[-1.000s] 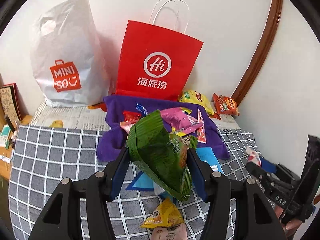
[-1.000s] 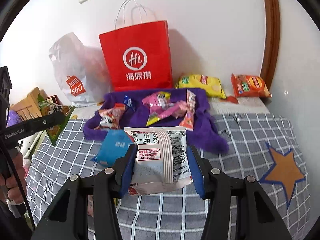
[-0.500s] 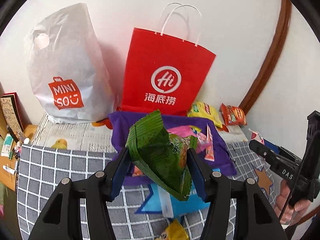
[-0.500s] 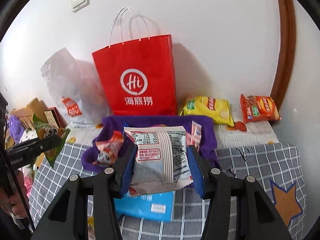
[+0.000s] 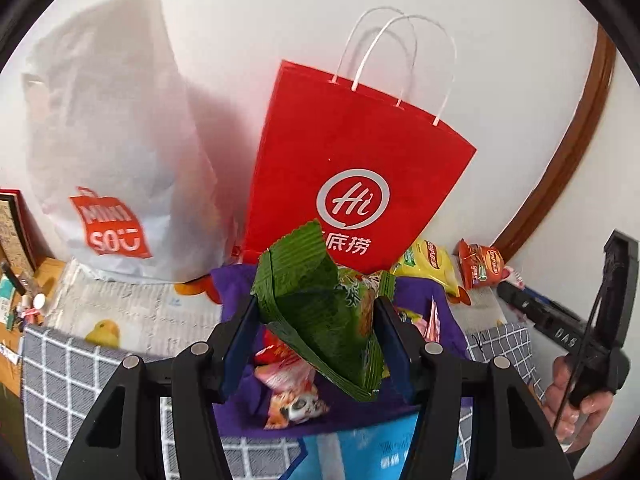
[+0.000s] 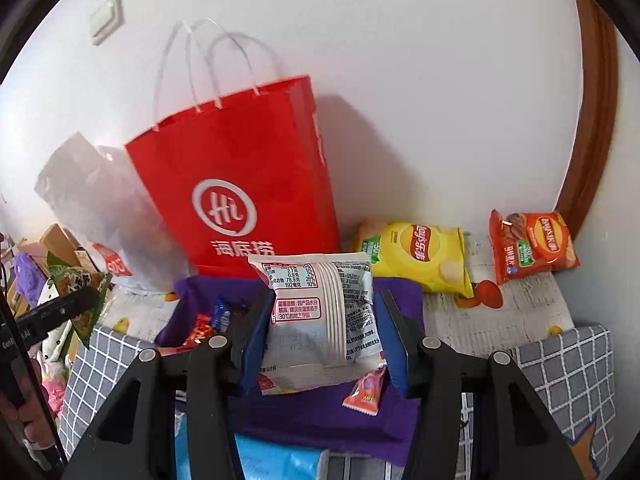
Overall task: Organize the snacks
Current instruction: 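Carry the white sachet and green chips bag with both tools over the purple towel, then lower both packets onto the purple towel and open both tools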
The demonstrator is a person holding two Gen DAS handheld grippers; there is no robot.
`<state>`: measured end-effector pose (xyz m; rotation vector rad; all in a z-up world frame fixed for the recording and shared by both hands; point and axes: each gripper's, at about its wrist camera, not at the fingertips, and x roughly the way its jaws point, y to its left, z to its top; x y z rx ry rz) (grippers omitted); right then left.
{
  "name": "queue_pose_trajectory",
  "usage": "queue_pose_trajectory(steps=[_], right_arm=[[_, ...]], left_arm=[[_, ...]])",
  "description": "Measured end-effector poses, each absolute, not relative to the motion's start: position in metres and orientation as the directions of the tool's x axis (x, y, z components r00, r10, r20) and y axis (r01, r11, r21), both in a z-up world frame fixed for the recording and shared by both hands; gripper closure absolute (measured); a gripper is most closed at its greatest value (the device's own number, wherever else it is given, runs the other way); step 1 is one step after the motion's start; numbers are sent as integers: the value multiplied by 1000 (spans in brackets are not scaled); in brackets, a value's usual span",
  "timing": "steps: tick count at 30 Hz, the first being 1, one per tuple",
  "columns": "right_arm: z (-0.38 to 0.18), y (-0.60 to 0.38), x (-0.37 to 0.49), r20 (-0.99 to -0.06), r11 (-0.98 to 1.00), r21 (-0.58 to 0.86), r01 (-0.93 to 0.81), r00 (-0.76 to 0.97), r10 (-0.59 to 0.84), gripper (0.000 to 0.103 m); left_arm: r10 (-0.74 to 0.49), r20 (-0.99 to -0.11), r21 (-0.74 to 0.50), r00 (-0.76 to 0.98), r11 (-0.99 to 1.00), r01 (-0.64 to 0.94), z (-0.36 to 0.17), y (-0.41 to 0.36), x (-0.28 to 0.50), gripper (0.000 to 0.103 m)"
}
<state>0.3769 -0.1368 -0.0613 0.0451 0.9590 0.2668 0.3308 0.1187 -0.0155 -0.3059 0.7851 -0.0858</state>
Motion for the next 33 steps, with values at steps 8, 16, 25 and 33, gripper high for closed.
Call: queue_pose_trajectory(steps=[8,16,25,33], right_arm=[[-119,-143,401,-872,973,127,-193,446,202,52],[-173,-145,413,-931,980,80,-182,339,139,52],[-196,-135,413,-947,977,61,-204,297,122,52],[-197,-129,413,-946,969,89,-230,285,155,50]], left_arm=[[-178,-731,-254,659,967,-21,-55,109,372,47],[-199,-787,-268,584,963,-34,-94,110,387,47],[-226,-829,-309,512,948,-82,-125,111,397,47],[-229,-839,-308,494,948,-84,-133,108,400,46]])
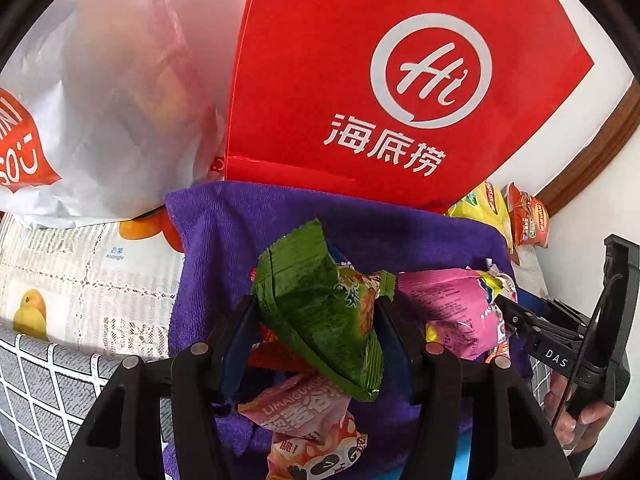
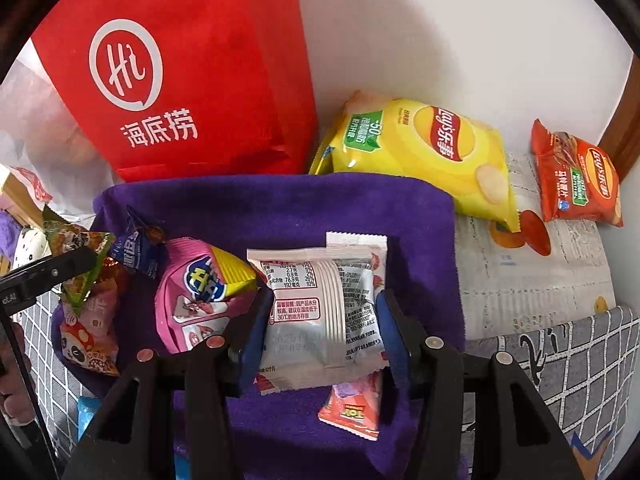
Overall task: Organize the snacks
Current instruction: 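Lower both packets onto the purple towel and open both tools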
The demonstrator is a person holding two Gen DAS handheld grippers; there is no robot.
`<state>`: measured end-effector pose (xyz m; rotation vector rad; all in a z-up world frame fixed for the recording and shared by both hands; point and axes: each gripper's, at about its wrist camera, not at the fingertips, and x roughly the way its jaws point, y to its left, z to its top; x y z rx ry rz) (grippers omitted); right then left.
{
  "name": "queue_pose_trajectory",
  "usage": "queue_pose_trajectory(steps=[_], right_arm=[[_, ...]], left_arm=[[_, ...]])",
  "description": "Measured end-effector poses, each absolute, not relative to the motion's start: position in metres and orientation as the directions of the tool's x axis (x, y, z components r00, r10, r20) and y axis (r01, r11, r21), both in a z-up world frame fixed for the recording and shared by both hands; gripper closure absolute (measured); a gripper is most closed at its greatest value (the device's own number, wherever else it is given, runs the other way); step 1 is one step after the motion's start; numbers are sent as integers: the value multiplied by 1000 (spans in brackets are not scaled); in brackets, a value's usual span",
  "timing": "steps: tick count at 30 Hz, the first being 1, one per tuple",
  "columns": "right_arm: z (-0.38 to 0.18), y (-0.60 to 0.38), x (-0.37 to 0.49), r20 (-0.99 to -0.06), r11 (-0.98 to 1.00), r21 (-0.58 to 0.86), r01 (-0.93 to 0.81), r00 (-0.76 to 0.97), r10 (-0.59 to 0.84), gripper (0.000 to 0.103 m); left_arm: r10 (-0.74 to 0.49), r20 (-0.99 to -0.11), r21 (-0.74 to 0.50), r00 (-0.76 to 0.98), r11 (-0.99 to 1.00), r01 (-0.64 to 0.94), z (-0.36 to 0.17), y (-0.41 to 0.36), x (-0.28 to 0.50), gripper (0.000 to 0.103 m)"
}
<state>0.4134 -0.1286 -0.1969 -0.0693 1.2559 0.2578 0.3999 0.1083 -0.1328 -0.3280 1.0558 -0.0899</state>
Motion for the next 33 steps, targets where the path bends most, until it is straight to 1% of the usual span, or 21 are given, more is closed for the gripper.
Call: queue_pose_trajectory(steps=[8,10,12,14,16,17,18,26,30,33], right_arm=[[-191,-123,412,-947,960,79,-267,281,156,45],[-185,-123,410,-939,957,99,-272,294,180,36],[-178,-123,409,-929,956,113,-270,313,198,33],[-171,-124,408,-922,955,115,-272,328,205,32],[-165,-123,407,-916,955,113,-274,345,207,32],[-161,-124,407,-911,956,113,-272,355,209,32],[-157,-124,406,-906,957,116,-267,366,212,32],[-128,-122,396,-874,961,106,-257,436,213,32],[-113,-123,388,-855,965,89,-247,479,201,32],[-99,-129,374,-842,972,78,-222,508,183,32]], left_arm=[[-228,-848,-302,478,949,-84,-139,105,405,46],[-228,-849,-299,476,951,-79,-140,103,405,46],[-232,-850,-301,473,951,-74,-140,101,406,46],[-238,-850,-303,470,951,-66,-140,97,407,45],[-235,-854,-298,465,952,-66,-138,93,408,37],[-236,-853,-300,465,952,-67,-137,92,408,28],[-240,-850,-305,469,950,-65,-135,91,407,27],[-258,-824,-318,505,947,-35,-113,91,399,24],[-232,-825,-295,515,955,-43,-101,91,392,24],[-232,-812,-286,536,958,-18,-87,89,385,24]])
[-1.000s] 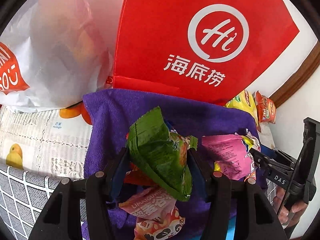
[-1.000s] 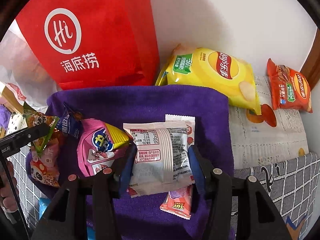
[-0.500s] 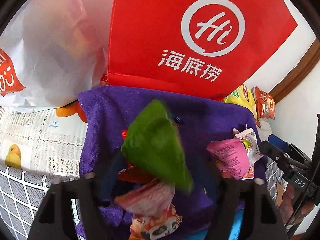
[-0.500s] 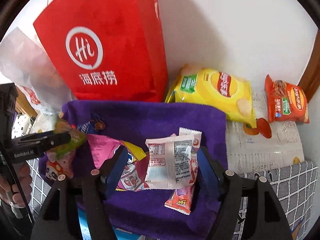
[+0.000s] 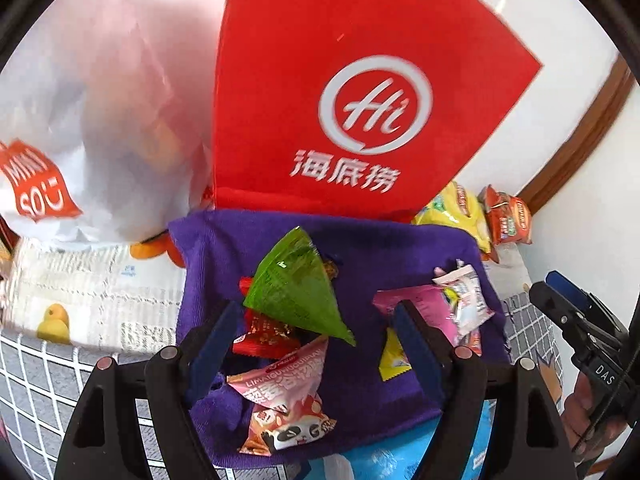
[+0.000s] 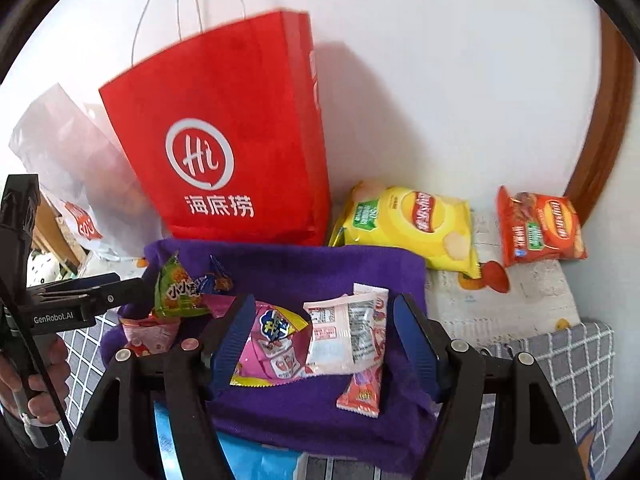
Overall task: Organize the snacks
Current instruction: 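Lower both packets onto the purple towel and open both tools, then grasp the pink sachet with the right tool while the left tool moves to the yellow chips bag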
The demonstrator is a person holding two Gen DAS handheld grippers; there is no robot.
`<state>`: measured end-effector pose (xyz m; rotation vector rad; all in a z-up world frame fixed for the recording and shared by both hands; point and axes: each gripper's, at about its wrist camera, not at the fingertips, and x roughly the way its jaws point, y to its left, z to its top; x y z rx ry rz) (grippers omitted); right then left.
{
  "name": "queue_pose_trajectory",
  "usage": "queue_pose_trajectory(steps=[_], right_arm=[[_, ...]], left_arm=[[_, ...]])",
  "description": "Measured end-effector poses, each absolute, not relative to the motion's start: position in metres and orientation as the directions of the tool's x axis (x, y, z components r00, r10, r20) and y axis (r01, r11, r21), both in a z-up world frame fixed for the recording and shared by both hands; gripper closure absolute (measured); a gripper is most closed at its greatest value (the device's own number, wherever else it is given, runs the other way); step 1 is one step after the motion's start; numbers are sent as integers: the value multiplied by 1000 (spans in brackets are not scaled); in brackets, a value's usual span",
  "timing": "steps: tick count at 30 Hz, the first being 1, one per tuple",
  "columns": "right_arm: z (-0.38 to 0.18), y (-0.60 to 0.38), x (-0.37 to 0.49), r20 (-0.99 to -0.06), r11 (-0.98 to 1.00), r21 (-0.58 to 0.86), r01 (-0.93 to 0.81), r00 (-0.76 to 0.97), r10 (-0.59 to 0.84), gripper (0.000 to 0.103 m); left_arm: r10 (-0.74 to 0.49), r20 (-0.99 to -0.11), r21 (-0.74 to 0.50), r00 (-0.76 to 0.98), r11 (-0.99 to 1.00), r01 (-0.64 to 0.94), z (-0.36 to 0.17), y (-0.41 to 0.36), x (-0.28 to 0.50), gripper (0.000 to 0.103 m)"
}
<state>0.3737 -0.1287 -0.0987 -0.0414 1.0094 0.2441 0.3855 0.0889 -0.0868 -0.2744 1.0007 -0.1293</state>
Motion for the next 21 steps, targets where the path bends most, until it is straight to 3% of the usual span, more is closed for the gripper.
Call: queue_pose_trajectory(steps=[11,21], right_arm=[[-58,-146,301,-861,975,83,-205,479,174,33],[-43,-149,219,-836,973,114,-201,509,204,33]], left_arm=[[-205,-754,-239,624,971,29,-24,83,344,24],[-192,-752,-211,631,976,45,-14,89,273,24]])
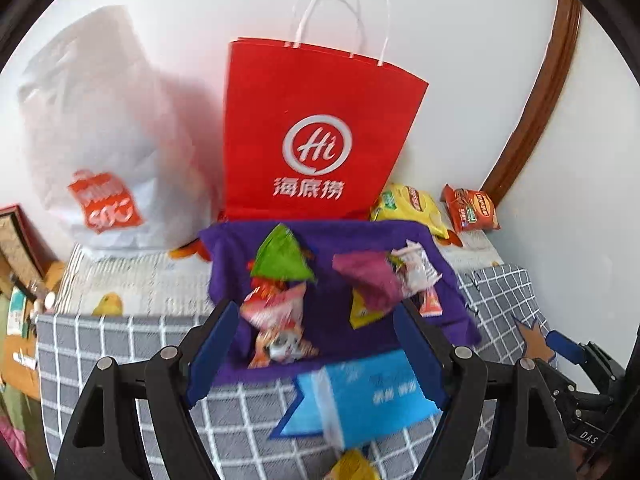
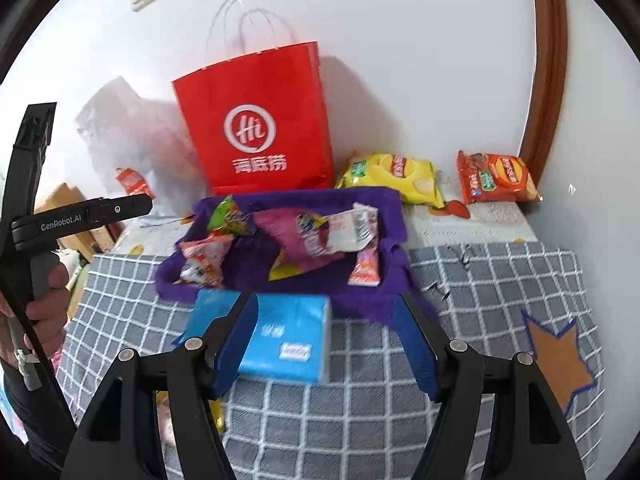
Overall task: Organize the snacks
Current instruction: 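Grasp the pink sachet with the right tool while the left tool moves to the yellow chips bag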
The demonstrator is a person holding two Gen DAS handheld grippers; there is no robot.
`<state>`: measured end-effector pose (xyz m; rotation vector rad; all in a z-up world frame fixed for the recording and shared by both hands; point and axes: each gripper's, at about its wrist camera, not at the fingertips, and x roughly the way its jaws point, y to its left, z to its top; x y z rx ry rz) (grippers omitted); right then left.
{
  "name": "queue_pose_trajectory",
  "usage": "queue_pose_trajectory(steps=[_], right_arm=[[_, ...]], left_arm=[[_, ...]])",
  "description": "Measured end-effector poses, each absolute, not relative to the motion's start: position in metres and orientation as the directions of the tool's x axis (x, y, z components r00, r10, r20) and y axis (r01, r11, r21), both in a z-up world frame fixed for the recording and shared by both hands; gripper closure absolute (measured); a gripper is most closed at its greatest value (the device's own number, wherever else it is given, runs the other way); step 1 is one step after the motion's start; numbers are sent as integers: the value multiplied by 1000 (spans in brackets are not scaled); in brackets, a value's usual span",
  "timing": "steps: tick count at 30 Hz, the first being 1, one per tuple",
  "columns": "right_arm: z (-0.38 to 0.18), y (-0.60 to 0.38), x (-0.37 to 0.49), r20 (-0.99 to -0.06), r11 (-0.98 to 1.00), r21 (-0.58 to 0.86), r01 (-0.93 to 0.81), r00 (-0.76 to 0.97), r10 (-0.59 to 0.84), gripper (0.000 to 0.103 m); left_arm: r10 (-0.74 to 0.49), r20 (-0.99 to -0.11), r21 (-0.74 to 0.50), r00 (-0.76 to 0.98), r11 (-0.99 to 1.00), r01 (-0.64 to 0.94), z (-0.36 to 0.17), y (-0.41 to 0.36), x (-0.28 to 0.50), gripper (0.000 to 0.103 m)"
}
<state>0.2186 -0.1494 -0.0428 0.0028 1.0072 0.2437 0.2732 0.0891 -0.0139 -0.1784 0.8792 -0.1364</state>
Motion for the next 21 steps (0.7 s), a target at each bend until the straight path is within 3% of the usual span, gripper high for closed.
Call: queue_pose_trajectory(steps=[21], right_arm=[[-115,-40,107,-865,853,181,-490,333,375,35]], left_arm=[[-162,-806,-264,569,959,-101,-79,154,180,24]])
